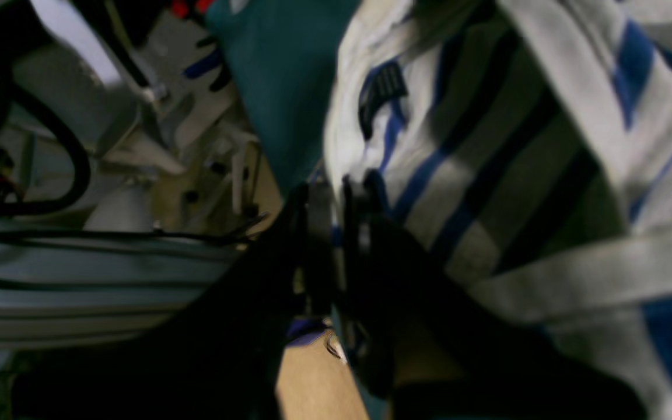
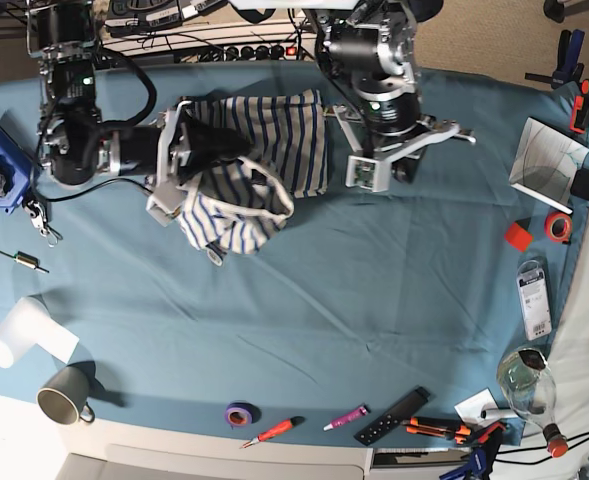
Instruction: Fold the T-shirt properly
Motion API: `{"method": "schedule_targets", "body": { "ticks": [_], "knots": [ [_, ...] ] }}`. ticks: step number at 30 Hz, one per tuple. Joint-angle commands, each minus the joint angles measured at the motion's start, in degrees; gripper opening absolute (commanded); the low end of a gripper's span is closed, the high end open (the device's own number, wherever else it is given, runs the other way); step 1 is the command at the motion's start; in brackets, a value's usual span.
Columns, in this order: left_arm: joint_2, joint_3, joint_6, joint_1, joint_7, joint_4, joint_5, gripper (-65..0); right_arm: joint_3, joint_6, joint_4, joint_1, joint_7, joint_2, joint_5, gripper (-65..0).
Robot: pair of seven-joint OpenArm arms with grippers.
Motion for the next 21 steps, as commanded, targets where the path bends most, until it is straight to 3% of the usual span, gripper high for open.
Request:
{"method": "schedule_targets", "body": {
  "ticks": [1,8,14,19,21],
  "knots": [
    [0.37,1.53,-1.31,2.43,-0.94,3.58,-4.07,-65.0,-0.48,0.25,1.05,0.66,1.17,-0.28,2.17,-65.0],
    [0.02,1.53,-1.29,2.45,-1.07,4.55,-3.67,-65.0,-3.3,0.25,1.05,0.66,1.17,-5.77,0.0,-65.0],
    [0.0,1.55,-1.31,2.47,-1.07,4.55,-3.69,-65.0,-3.82,0.25,1.05,0.66,1.17,-5.84,-1.84,-65.0],
    [0.0,1.55,-1.29,2.6,-1.46,4.55,-3.67,-65.0,-3.82,0.25,1.4,0.66,1.17,-4.13,0.15,-50.5],
    [0.02,1.53,-1.29,2.58,-1.49,4.55,-3.67,-65.0,-3.8,0.25,2.86,0.7,1.17,-3.32,1.99,-49.5]
  ]
}}
